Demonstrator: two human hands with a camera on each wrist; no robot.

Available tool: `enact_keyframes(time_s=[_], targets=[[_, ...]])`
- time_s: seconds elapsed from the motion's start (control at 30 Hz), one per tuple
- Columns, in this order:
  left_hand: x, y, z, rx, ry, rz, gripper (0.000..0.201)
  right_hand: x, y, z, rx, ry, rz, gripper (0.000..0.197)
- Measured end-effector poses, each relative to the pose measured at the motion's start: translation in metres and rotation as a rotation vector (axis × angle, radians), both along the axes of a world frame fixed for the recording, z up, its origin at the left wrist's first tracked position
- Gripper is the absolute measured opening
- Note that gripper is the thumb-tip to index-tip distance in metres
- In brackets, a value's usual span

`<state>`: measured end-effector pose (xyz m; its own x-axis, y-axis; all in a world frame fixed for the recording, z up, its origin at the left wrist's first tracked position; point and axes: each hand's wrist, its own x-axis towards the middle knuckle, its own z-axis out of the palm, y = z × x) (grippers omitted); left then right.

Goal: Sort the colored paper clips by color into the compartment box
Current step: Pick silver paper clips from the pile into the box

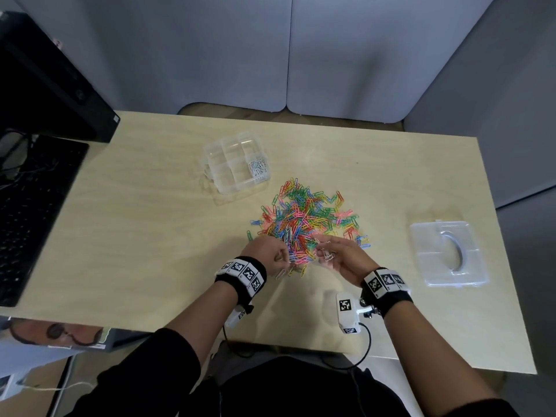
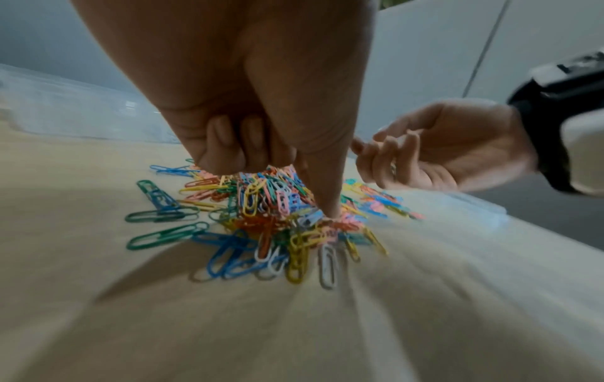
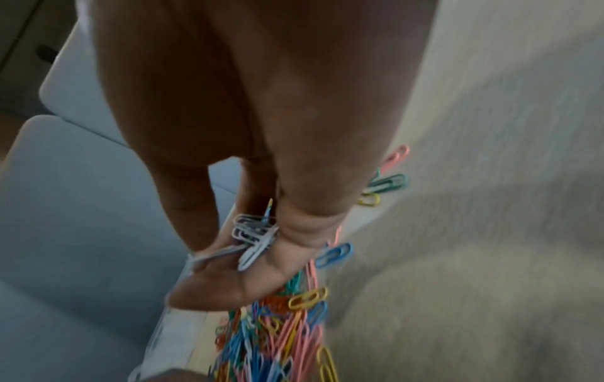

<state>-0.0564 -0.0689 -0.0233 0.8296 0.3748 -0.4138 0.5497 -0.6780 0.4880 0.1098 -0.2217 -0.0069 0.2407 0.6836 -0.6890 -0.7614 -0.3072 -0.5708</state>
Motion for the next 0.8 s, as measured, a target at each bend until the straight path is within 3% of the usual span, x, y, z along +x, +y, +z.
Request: enact_keyframes(time_s=[0.07, 0.1, 0.2, 0.33, 0.47, 0.6, 0.67, 0.73, 0.8], targets=[[-0.003, 0.005, -0.003, -0.094, -0.066, 0.115, 0.01, -0.009, 0.003, -0.001, -0.013, -0.003, 0.06, 0.007], [-0.005, 0.007, -0.004, -0.144, -0.107, 0.19, 0.011, -0.013, 0.004, -0.004, -0.019, -0.065, 0.132, 0.012], [-0.013, 0.013, -0.002, -0.235, -0.197, 0.37, 0.014, -0.027, 0.007, -0.017, -0.078, -0.49, 0.483, 0.029], [-0.027, 0.022, 0.001, -0.326, -0.185, 0.469, 0.02, -0.05, 0.02, -0.027, -0.08, -1.115, 0.864, 0.018], [-0.043, 0.025, -0.002, -0.391, -0.195, 0.531, 0.024, -0.065, 0.032, -0.028, -0.008, -1.387, 1.007, 0.011], [-0.056, 0.027, -0.005, -0.486, -0.208, 0.56, 0.022, -0.069, 0.034, -0.033, -0.045, -1.498, 1.079, 0.014], [-0.06, 0.027, -0.004, -0.522, -0.211, 0.6, 0.02, -0.068, 0.033, -0.034, -0.016, -1.47, 1.072, 0.014], [-0.061, 0.026, 0.0, -0.574, -0.225, 0.65, 0.025, -0.063, 0.03, -0.033, 0.011, -1.28, 0.93, 0.017], [-0.061, 0.026, 0.004, -0.634, -0.22, 0.672, 0.024, -0.057, 0.026, -0.03, 0.01, -0.844, 0.664, 0.018]])
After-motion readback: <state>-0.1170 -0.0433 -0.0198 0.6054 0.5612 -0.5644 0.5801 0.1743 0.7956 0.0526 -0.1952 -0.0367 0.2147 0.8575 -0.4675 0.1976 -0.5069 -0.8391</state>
